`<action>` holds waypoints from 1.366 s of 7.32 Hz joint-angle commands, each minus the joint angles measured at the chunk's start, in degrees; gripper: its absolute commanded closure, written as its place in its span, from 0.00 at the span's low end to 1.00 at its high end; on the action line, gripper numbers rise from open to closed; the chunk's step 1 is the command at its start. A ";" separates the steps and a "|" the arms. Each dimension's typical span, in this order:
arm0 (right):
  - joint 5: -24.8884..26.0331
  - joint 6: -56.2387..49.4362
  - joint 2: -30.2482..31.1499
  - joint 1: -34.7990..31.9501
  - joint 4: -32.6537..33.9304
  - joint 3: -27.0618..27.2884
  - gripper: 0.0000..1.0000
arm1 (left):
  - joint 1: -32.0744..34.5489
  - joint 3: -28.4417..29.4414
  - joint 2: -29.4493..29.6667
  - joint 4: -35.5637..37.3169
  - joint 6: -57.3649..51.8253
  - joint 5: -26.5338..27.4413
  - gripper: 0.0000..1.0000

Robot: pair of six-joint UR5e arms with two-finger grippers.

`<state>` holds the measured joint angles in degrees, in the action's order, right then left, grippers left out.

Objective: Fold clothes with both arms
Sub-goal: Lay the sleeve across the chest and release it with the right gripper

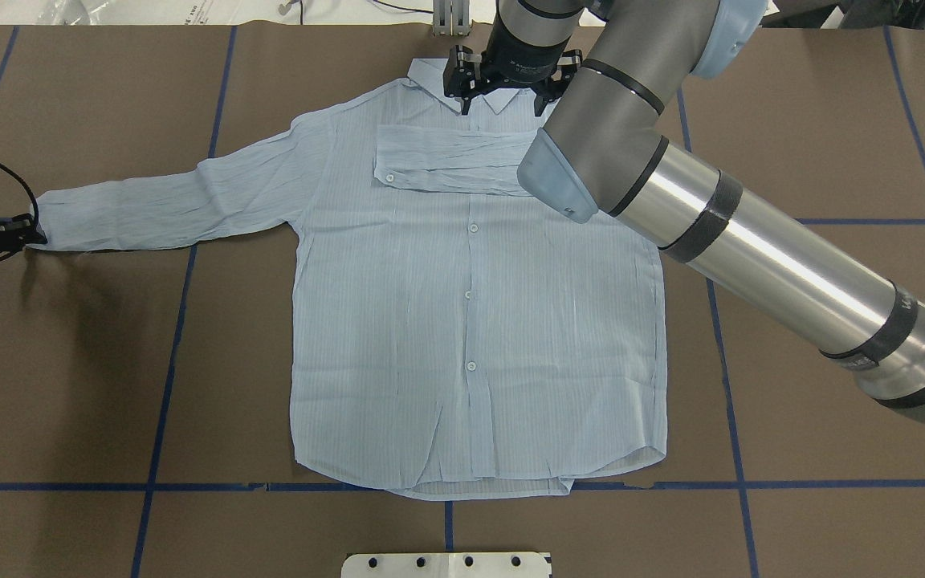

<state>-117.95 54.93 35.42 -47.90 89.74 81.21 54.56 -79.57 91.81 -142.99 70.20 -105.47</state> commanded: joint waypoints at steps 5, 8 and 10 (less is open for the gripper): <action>-0.18 0.00 0.17 -0.09 -0.09 0.26 0.01 | -0.07 -0.59 0.12 0.08 -0.06 -0.17 1.00; -0.53 -0.09 5.50 -0.53 0.35 5.85 0.01 | 0.46 -6.79 -0.32 2.17 -0.24 -0.61 1.00; -2.27 -4.79 15.25 -3.93 0.53 12.54 0.01 | 0.72 -18.81 0.29 14.86 -0.15 -0.53 1.00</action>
<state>-119.06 53.40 44.85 -49.68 90.12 89.82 55.11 -91.25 91.66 -135.59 69.98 -106.03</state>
